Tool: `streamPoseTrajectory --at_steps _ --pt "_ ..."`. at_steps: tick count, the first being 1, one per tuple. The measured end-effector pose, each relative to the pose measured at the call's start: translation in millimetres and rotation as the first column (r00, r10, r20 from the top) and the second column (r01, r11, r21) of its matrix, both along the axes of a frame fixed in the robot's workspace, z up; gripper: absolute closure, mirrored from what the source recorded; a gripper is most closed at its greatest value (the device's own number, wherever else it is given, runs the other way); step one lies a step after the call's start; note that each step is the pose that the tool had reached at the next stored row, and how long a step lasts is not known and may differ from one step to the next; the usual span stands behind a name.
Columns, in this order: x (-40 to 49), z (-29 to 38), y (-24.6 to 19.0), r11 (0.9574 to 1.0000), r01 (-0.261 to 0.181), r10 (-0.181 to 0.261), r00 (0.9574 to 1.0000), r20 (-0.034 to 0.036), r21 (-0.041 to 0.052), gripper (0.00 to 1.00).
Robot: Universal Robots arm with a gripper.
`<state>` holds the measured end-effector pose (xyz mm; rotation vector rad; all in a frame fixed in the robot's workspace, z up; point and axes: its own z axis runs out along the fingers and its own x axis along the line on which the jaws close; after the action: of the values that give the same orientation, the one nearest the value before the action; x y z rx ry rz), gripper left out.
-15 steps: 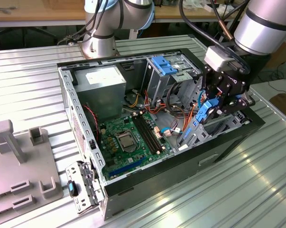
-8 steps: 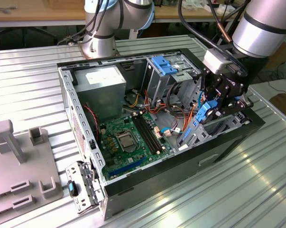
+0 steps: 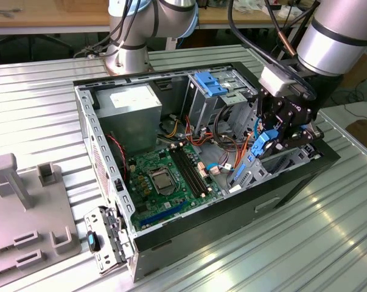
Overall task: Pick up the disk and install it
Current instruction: 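Insert the disk into the insertion slot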
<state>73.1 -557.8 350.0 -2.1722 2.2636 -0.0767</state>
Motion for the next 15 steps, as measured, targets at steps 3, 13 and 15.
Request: streamPoseTrajectory --at_steps 3,13,15 --pt "0.0 -0.1 0.0 1.0000 0.000 0.000 1.0000 0.0000 0.0000 0.63" --pt "0.1 -0.4 0.0 1.0000 0.000 0.000 1.0000 0.0001 0.0003 0.56" --pt "0.0 -0.3 0.0 1.0000 0.000 0.000 1.0000 0.0000 0.0001 0.49"
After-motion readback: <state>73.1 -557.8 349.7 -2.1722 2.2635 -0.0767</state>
